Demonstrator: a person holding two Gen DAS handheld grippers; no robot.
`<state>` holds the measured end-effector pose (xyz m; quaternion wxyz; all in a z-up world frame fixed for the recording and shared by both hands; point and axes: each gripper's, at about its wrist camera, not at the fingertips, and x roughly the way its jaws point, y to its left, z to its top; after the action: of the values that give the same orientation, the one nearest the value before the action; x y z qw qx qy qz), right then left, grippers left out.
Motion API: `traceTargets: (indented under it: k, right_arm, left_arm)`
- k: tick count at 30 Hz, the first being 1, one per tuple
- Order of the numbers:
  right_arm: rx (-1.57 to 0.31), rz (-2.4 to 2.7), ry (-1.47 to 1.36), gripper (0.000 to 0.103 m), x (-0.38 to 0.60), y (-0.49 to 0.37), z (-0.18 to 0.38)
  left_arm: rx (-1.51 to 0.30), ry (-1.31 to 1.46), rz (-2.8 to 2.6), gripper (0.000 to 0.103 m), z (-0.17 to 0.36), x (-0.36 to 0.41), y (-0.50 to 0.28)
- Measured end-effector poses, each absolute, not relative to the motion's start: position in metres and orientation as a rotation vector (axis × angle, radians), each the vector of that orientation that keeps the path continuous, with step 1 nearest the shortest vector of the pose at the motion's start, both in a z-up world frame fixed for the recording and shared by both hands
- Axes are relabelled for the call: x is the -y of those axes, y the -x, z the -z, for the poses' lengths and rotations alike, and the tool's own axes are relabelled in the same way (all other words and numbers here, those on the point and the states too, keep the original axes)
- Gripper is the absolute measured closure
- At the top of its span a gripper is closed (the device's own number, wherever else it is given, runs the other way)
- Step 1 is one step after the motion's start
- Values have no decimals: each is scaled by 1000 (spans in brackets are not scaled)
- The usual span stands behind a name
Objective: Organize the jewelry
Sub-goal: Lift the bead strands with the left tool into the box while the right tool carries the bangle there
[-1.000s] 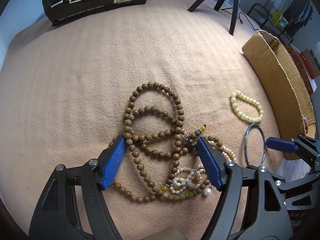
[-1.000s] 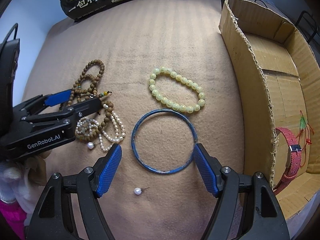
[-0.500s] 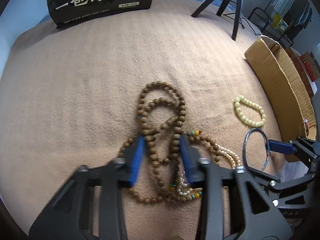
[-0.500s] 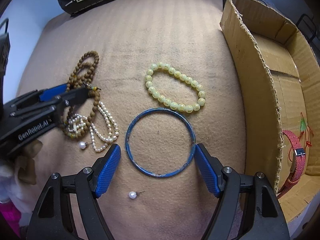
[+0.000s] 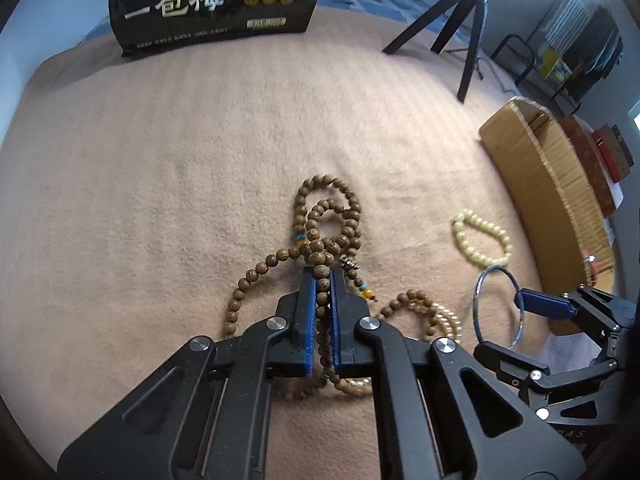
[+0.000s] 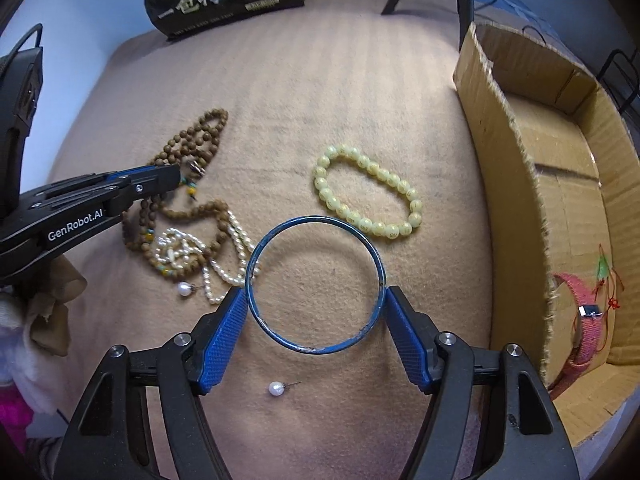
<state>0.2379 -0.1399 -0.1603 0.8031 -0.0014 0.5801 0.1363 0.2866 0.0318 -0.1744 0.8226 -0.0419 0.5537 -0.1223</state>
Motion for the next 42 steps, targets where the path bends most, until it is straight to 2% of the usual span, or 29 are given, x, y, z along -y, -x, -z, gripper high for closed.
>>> traceTargets:
  k: [11, 23, 42]
  right_arm:
    - [-1129, -335, -14, 33, 149, -213, 117]
    - [-1047, -333, -28, 33, 178, -231, 77]
    - [-998, -227, -111, 33, 273, -236, 56]
  left_arm:
    - [-1056, 172, 289, 99, 120, -40, -273]
    - [-927, 210, 349, 99, 63, -30, -261]
    - [-842, 184, 513, 99, 15, 69, -259]
